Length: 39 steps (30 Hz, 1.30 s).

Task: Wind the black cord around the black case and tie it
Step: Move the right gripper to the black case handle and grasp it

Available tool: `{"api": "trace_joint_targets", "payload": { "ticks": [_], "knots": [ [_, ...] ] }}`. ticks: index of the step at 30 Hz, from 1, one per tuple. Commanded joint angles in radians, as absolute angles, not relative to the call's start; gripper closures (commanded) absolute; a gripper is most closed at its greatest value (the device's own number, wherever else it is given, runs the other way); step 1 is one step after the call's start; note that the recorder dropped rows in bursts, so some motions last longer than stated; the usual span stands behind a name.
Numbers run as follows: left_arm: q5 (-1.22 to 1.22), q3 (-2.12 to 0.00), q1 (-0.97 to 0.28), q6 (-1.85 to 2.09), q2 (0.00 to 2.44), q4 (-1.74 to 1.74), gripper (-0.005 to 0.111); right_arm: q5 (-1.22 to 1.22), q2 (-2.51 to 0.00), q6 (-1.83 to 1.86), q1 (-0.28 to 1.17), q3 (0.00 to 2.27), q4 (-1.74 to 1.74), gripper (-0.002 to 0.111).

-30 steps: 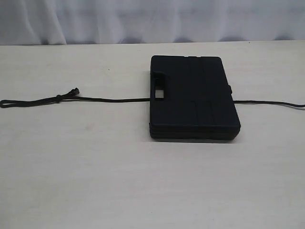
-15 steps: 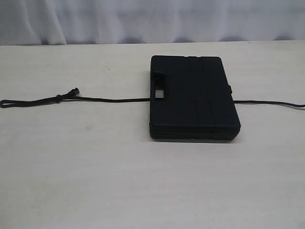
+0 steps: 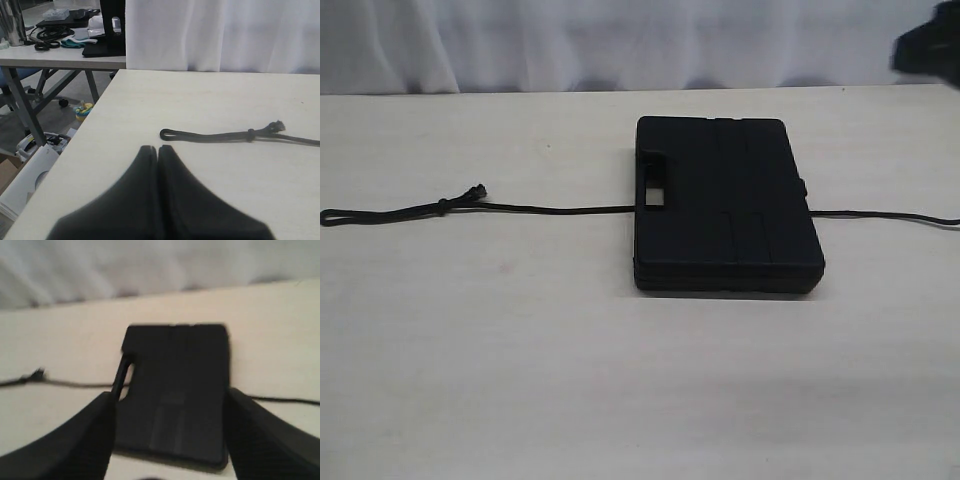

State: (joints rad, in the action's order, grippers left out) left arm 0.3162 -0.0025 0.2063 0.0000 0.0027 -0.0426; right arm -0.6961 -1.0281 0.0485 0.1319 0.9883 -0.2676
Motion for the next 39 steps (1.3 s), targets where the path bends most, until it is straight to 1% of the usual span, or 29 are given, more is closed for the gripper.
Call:
{"api": "trace_joint_targets", "payload": {
  "ticks": [1, 4, 5, 7, 9, 11, 17, 22, 33, 39],
  "knots": [
    [0.309, 0.000, 0.207, 0.000, 0.000, -0.042, 0.107, -0.830, -1.236, 0.264, 0.240, 1.054, -0.409, 0.061],
    [0.309, 0.000, 0.207, 0.000, 0.000, -0.042, 0.107, -0.769, -1.392, 0.171, 0.374, 1.085, -0.278, 0.062],
    [0.309, 0.000, 0.207, 0.000, 0.000, -0.042, 0.107, -0.732, -1.443, 0.086, 0.427, 1.106, -0.197, 0.062],
    [0.309, 0.000, 0.207, 0.000, 0.000, -0.042, 0.107, -0.679, -1.543, -0.081, 0.487, 1.157, -0.047, 0.062],
    [0.309, 0.000, 0.207, 0.000, 0.000, -0.042, 0.107, -0.687, -1.636, -0.242, 0.531, 1.235, 0.080, 0.062],
    [0.309, 0.000, 0.207, 0.000, 0.000, -0.042, 0.107, -0.713, -1.737, -0.317, 0.562, 1.331, 0.144, 0.062],
    [0.309, 0.000, 0.207, 0.000, 0.000, -0.042, 0.107, -0.826, -1.970, -0.361, 0.585, 1.595, 0.138, 0.062],
    [0.309, 0.000, 0.207, 0.000, 0.000, -0.042, 0.107, -0.898, -2.104, -0.416, 0.585, 1.722, 0.140, 0.062],
    [0.309, 0.000, 0.207, 0.000, 0.000, -0.042, 0.107, -0.763, -2.202, -0.518, 0.585, 1.739, 0.170, 0.062],
    [0.309, 0.000, 0.207, 0.000, 0.000, -0.042, 0.107, -0.729, -2.227, -0.554, 0.583, 1.739, 0.213, 0.062]
  ]
}}
